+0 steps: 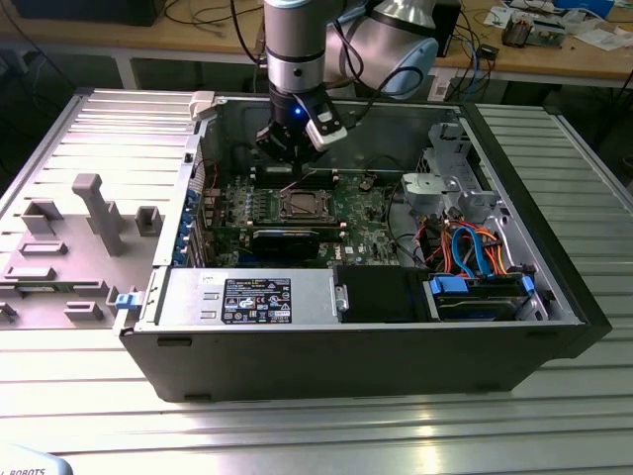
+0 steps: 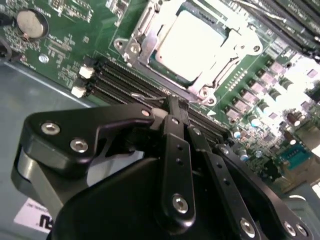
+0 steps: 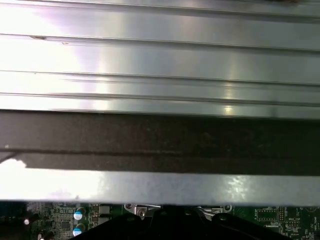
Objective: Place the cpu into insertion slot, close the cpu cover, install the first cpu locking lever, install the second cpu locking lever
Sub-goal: 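Install the first cpu locking lever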
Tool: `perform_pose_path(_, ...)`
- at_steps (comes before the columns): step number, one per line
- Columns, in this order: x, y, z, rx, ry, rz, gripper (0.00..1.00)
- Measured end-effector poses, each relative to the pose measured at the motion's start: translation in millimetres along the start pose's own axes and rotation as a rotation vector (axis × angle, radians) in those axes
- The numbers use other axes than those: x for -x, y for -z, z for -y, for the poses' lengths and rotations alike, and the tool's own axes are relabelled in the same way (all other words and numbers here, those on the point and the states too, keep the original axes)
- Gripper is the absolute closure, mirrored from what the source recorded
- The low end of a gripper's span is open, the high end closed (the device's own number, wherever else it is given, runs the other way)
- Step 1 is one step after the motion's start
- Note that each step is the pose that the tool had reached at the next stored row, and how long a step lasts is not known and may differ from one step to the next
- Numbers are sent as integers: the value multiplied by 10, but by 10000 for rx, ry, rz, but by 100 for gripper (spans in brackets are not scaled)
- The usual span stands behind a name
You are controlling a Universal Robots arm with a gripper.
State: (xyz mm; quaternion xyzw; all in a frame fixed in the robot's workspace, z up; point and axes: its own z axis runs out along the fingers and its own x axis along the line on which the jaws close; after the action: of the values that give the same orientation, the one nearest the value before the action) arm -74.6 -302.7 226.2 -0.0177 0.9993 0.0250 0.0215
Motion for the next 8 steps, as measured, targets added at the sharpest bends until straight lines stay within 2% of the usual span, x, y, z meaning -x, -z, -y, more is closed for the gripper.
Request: perform_pose_path(8, 150, -56, 0, -1, 0, -11, 89)
